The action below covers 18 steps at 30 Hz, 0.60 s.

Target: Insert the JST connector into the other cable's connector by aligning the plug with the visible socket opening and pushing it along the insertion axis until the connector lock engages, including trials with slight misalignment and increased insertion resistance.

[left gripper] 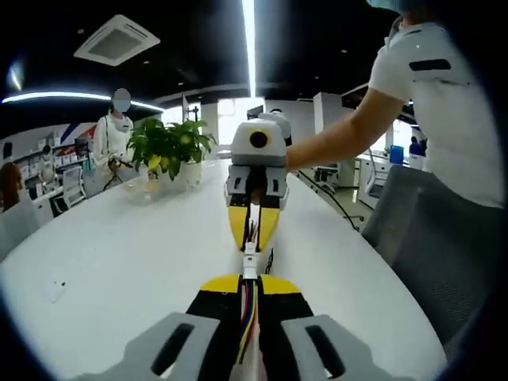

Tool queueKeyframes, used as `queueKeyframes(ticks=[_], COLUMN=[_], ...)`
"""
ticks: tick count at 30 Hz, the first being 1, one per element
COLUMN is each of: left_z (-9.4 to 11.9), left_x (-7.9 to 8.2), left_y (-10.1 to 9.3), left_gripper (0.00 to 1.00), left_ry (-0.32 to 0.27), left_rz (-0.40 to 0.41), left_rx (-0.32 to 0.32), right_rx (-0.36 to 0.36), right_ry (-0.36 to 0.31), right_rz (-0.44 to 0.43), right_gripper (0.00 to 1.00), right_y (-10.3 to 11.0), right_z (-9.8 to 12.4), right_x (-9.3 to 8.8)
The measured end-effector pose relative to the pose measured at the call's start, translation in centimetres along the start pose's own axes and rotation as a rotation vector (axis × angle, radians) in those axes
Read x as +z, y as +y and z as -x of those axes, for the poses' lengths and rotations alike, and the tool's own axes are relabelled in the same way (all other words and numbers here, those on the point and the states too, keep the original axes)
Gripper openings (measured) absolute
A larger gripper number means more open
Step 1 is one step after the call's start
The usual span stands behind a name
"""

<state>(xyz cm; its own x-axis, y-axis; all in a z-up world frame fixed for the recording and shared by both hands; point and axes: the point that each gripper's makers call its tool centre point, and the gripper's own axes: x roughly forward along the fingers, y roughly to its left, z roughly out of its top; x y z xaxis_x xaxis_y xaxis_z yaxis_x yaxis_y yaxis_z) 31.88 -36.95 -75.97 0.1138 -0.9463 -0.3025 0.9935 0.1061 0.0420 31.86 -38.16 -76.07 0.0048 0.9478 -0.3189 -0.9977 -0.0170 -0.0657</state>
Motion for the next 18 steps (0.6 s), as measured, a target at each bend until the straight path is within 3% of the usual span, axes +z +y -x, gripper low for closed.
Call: queueKeyframes(ticks=[18], left_z=[0.07], left_x=[0.51], left_y=[-0.65], left_gripper=[0.01], left_ry=[-0.004], left_rz=[-0.013], left_rx=[-0.008], right_rx=[0.016], right_ry=[0.028], right_rz=[0.019], right_gripper=[0.04], right_y=[0.37], right_z=[-0.11], right_x=[0.04])
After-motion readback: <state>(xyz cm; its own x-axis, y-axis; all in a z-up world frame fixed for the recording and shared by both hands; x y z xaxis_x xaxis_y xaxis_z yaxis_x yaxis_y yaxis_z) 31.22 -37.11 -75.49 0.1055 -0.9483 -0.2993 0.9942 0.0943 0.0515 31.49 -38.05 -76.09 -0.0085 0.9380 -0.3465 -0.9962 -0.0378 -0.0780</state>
